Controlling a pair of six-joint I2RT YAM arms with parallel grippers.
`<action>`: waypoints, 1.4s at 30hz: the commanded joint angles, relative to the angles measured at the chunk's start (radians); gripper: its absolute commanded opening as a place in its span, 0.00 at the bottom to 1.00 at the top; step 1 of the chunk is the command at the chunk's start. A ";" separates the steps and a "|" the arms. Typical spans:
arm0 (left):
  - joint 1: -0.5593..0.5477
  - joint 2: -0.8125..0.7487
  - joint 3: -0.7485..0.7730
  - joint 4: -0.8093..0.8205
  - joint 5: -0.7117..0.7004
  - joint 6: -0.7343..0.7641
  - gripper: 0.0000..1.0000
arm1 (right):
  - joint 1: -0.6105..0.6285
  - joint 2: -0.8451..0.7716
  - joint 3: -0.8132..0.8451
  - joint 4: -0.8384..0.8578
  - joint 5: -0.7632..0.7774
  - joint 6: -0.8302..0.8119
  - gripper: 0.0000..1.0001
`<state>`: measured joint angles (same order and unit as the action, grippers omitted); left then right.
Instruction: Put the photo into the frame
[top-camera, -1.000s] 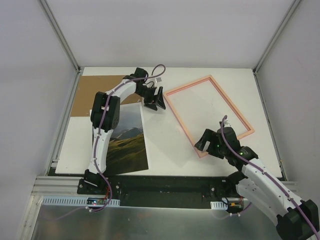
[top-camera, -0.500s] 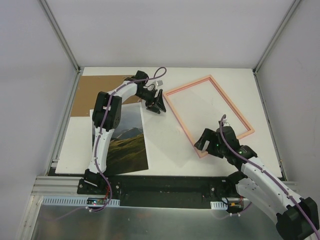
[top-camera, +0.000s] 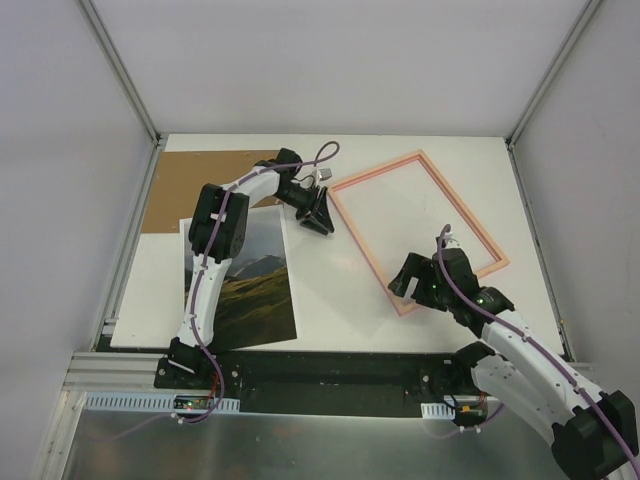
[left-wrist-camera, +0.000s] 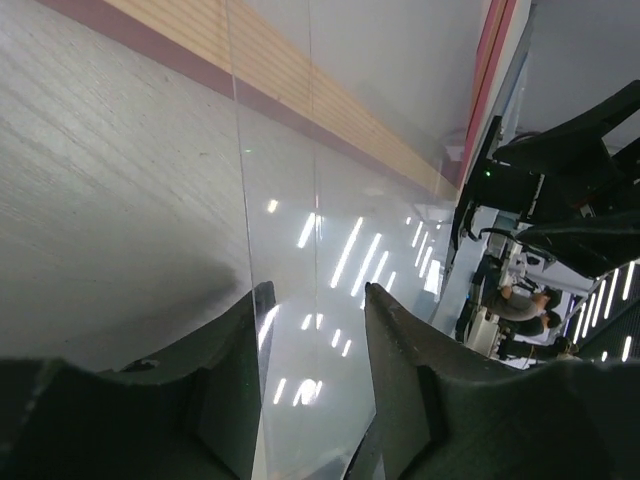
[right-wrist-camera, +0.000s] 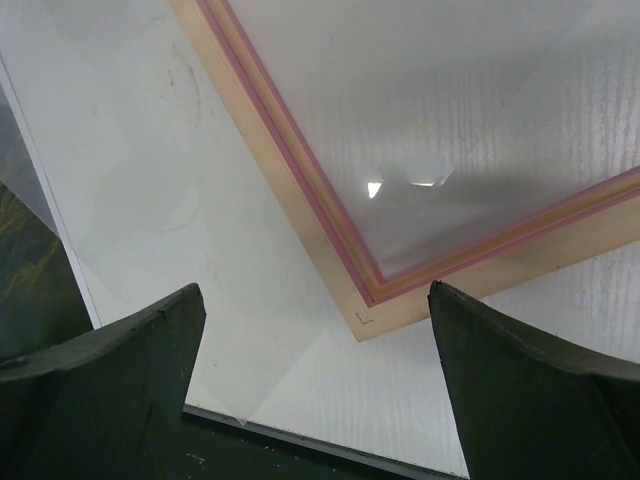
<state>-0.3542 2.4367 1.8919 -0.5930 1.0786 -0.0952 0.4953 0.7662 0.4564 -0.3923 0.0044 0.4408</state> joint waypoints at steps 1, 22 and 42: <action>-0.009 0.005 -0.014 -0.022 0.092 0.040 0.37 | 0.006 0.013 0.047 0.021 0.025 -0.022 0.96; -0.035 -0.016 -0.080 -0.021 0.155 0.034 0.31 | 0.005 0.042 0.097 0.012 0.060 -0.066 0.96; -0.074 -0.005 -0.094 -0.018 0.158 -0.006 0.00 | 0.005 0.081 0.128 0.020 0.089 -0.085 0.96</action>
<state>-0.4061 2.4527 1.8015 -0.5980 1.2247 -0.1005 0.4953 0.8371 0.5289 -0.3920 0.0650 0.3771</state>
